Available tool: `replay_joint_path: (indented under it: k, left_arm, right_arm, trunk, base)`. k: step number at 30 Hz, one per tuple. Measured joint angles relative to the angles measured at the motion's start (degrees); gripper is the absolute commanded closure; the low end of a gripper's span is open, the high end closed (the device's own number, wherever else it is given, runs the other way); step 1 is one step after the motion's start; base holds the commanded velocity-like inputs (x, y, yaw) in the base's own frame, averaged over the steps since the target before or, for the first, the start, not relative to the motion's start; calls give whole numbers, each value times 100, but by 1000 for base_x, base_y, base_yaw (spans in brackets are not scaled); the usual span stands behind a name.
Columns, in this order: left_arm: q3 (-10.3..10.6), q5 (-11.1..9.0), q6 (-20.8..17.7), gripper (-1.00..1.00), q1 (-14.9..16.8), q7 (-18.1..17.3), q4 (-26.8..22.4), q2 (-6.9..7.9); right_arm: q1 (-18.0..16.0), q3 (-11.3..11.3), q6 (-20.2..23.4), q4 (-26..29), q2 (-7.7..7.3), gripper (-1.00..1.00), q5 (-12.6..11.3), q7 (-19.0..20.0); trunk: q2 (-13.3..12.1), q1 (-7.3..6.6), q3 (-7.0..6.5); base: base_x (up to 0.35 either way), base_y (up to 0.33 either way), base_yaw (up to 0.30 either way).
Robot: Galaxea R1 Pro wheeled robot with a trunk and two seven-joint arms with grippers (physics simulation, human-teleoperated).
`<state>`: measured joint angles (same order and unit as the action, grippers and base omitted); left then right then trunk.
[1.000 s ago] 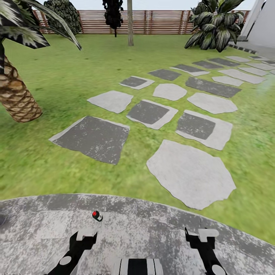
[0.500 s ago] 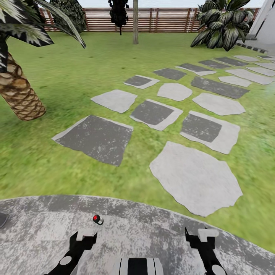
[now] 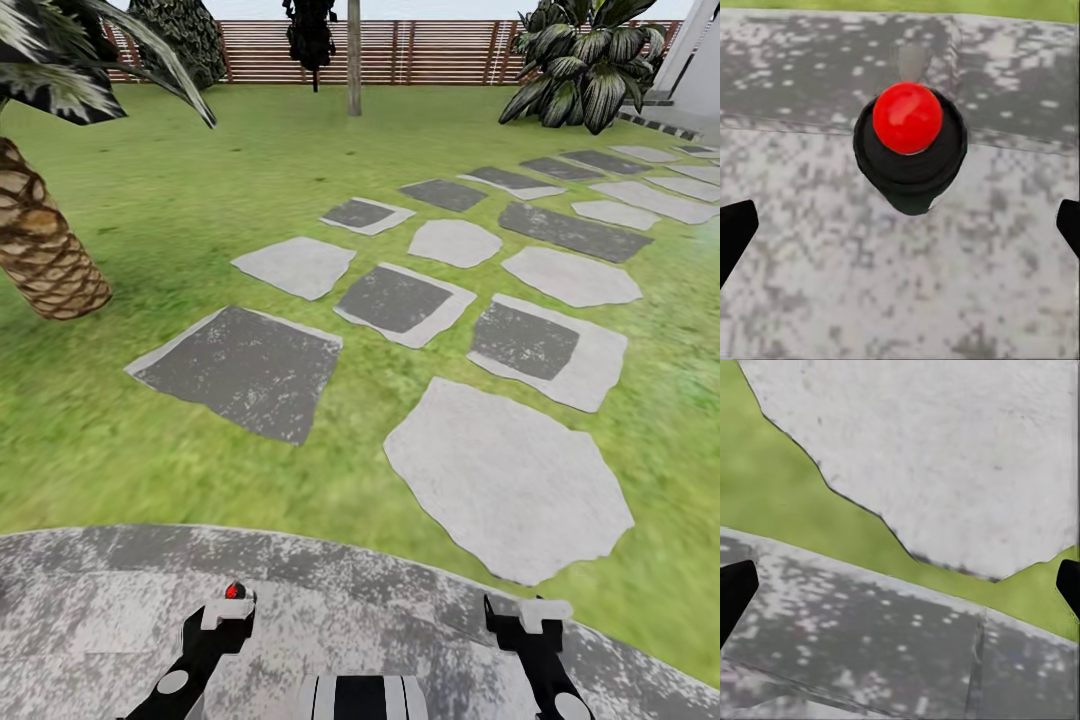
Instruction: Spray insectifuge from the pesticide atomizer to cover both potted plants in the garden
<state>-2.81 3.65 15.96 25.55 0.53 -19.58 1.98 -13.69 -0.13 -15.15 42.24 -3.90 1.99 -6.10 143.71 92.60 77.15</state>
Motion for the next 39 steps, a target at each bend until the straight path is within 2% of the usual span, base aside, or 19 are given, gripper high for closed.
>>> replay_joint_path:
  k: [28, 32, 39]
  left_arm:
    - [-3, -6, 38, -100, 0, 2, 1, 2]
    - [6, -8, 230, -100, 0, 2, 12, 3]
    - [8, -8, 302, -100, 0, -4, 13, 6]
  right_arm:
    - [0, 9, -1, -1, -2, -100, -7, -1]
    - [0, 10, -1, -6, 1, -100, -3, 0]
    - [0, 10, -1, -5, 1, -100, -3, 0]
  trunk:
    - [0, 2, 0]
    - [5, 12, 88]
    - [5, 12, 130]
  base:
    - [35, -4, 0]
    - [0, 0, 0]
    - [0, 0, 0]
